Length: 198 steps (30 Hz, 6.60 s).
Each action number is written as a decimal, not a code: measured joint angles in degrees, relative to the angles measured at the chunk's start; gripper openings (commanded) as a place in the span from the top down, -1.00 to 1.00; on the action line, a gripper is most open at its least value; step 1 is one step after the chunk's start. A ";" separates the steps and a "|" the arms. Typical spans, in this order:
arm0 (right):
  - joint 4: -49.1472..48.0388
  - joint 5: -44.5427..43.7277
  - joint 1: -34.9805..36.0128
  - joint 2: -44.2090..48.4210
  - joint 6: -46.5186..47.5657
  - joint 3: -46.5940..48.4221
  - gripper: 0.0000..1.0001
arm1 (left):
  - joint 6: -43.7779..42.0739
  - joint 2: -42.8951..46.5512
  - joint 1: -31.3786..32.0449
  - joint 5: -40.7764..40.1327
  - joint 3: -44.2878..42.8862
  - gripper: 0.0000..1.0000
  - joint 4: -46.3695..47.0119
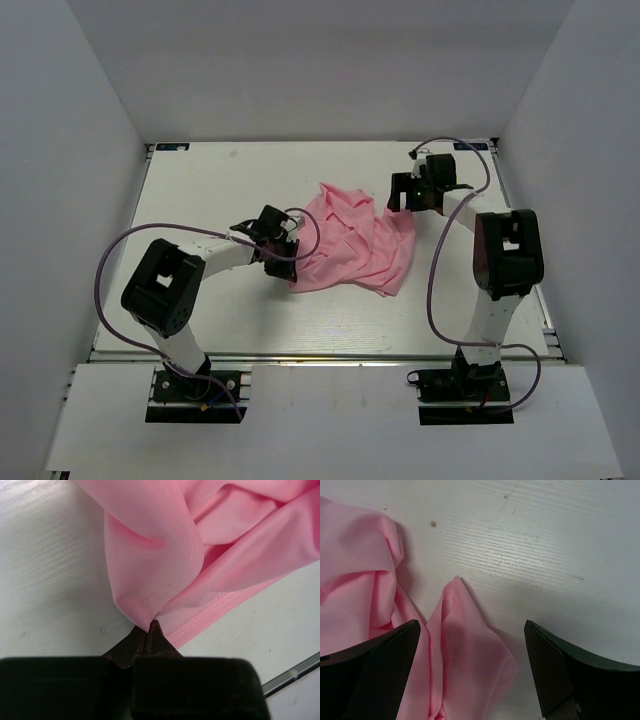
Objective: Fold and stack the t-shirts
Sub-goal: Flatten out the tshirt
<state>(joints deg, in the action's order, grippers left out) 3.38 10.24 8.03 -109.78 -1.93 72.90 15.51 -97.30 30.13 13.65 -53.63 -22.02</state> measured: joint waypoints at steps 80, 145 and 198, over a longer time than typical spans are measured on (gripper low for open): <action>10.27 -43.98 2.49 59.45 1.29 10.62 1.00 | 1.20 46.71 -0.07 -26.27 -30.71 1.00 -5.35; 14.84 -38.77 -2.01 -5.09 -4.22 21.40 -0.81 | 0.00 -23.87 -10.80 -29.49 -48.28 -1.00 -0.61; 21.92 -17.97 57.00 18.08 -17.03 -19.85 -0.29 | 14.56 23.04 -11.32 -27.74 -4.70 -1.00 -16.55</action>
<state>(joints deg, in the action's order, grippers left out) 25.30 -7.73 65.04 -91.70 -18.96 53.06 30.06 -74.26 18.81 -14.09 -58.33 -38.57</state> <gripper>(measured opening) 0.707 0.997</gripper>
